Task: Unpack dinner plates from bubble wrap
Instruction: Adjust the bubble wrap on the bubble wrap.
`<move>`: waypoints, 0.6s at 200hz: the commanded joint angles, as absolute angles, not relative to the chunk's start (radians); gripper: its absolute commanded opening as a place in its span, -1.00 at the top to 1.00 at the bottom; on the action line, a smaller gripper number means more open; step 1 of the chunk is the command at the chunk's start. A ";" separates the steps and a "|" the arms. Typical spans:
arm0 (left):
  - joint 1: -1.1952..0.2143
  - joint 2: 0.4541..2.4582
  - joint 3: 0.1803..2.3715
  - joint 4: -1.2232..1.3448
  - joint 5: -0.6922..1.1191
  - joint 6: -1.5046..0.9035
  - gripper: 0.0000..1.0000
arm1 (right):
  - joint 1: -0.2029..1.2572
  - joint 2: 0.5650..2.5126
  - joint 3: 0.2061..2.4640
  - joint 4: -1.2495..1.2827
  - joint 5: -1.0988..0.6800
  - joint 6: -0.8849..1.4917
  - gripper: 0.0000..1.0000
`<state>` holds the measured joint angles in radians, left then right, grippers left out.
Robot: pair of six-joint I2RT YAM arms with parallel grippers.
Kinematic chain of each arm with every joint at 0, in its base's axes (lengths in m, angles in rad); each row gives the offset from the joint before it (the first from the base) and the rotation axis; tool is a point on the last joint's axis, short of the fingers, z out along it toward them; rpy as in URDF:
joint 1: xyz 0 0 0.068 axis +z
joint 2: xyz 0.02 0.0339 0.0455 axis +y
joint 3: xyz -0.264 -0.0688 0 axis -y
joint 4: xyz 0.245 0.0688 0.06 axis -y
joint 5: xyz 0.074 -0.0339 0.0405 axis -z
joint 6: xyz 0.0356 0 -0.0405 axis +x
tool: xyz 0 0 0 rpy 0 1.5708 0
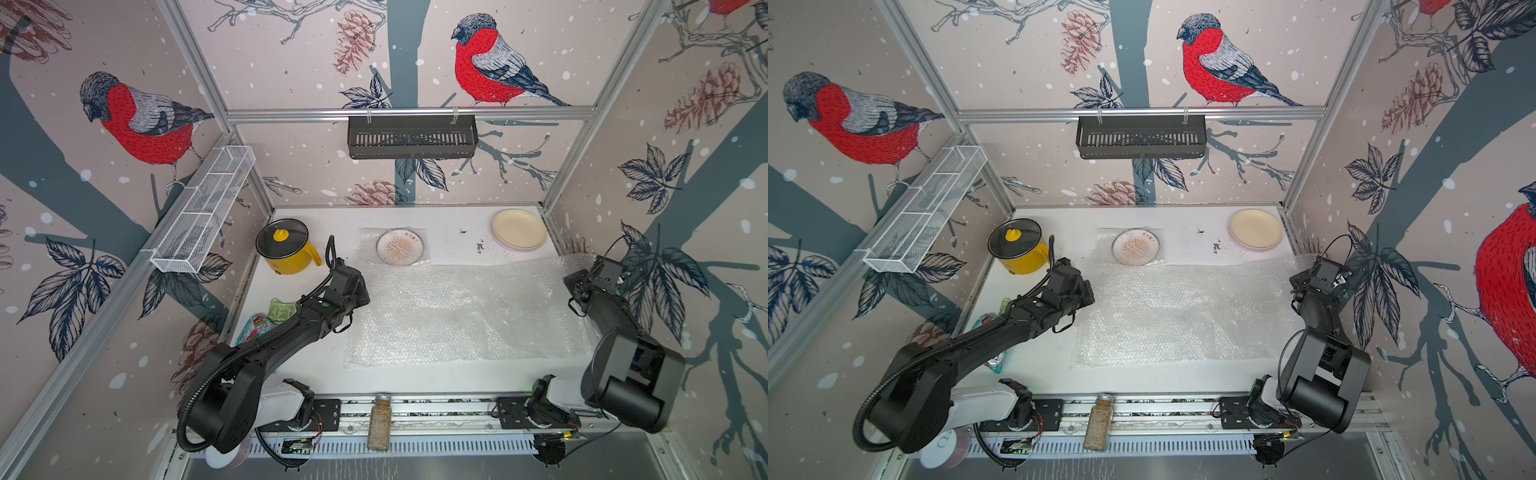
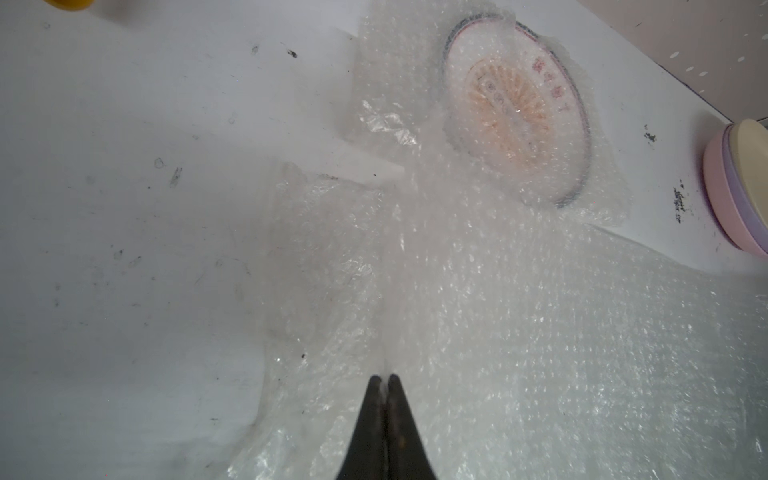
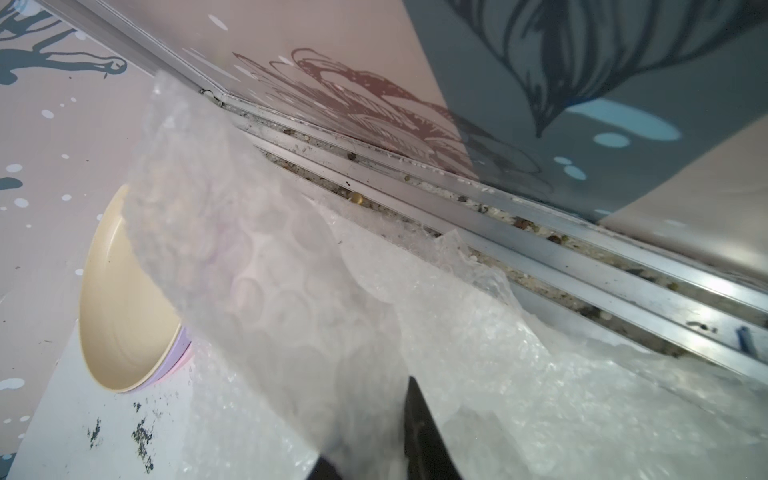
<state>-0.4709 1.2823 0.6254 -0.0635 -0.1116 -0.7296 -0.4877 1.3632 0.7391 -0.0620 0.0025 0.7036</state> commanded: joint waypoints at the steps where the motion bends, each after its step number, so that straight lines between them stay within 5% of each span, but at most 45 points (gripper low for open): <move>1: -0.453 1.296 0.612 -0.007 -0.104 -0.742 1.00 | -0.483 1.377 0.744 -0.012 -0.018 0.706 0.13; 22: -0.431 1.291 0.596 0.000 -0.083 -0.749 0.57 | -0.476 1.369 0.753 -0.006 -0.047 0.690 -0.34; 61: -0.371 1.225 0.598 -0.042 -0.073 -0.749 -0.45 | -0.417 1.297 0.796 -0.049 -0.006 0.663 -0.87; 73: -0.353 1.182 0.607 -0.069 -0.064 -0.742 -0.62 | -0.390 1.267 0.811 -0.069 0.001 0.653 -0.99; 120: -0.372 0.983 0.605 -0.015 0.203 -0.628 -0.96 | -0.216 1.128 0.802 -0.166 -0.085 0.594 -0.99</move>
